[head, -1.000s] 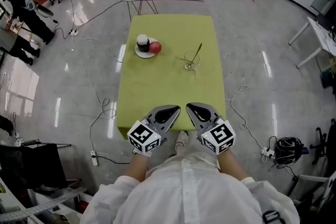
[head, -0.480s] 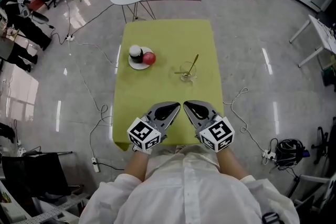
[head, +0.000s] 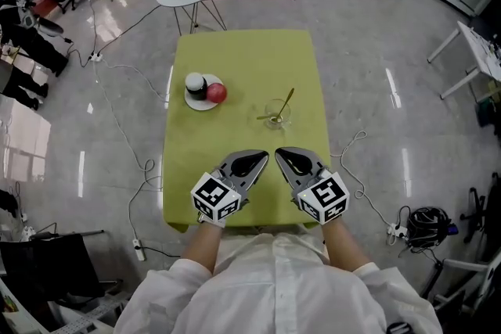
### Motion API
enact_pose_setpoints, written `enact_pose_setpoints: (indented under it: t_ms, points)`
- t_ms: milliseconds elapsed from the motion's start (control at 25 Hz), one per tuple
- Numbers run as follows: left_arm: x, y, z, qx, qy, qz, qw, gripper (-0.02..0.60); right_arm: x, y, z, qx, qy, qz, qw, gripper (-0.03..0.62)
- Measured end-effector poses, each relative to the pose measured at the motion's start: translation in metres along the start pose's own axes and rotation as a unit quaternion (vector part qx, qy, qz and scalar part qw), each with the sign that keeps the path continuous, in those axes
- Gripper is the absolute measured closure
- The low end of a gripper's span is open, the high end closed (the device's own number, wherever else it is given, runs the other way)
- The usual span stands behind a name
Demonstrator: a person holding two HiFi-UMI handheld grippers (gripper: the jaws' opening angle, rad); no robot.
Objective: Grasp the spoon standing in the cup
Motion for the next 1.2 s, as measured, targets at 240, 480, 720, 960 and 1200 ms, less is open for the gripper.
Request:
enact_pose_setpoints:
  t_ms: [240,480,720,960,1200]
  points:
    - [-0.013,-0.01,0.013,-0.017,0.001,0.01,0.9998,0.577,0.017,-0.012,0.005,-0.017,0.026,0.025,0.999,0.588]
    - [-0.022,-0.013,0.025,-0.03,0.007,0.02,0.9993,0.577,0.022,-0.028,0.014,-0.048,0.062,0.045,0.996,0.588]
    - [-0.024,-0.014,0.03,-0.03,0.023,0.021,0.9991,0.577,0.03,-0.043,0.017,-0.08,0.107,0.06,0.989,0.543]
    - [-0.027,-0.015,0.034,-0.028,0.035,0.018,0.9988,0.577,0.04,-0.054,0.016,-0.101,0.141,0.08,0.982,0.53]
    - [-0.03,-0.014,0.037,-0.029,0.042,0.02,0.9985,0.577,0.046,-0.069,0.02,-0.127,0.175,0.09,0.972,0.508]
Point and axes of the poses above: the fingertips, and each gripper's own axes: y backward along the fingers, x to its right, z out of its underside, the point moved 4 cm from there along y, backward along the fingers, and after that the axes turned 11 degrees about -y, right-handed, at the moved point
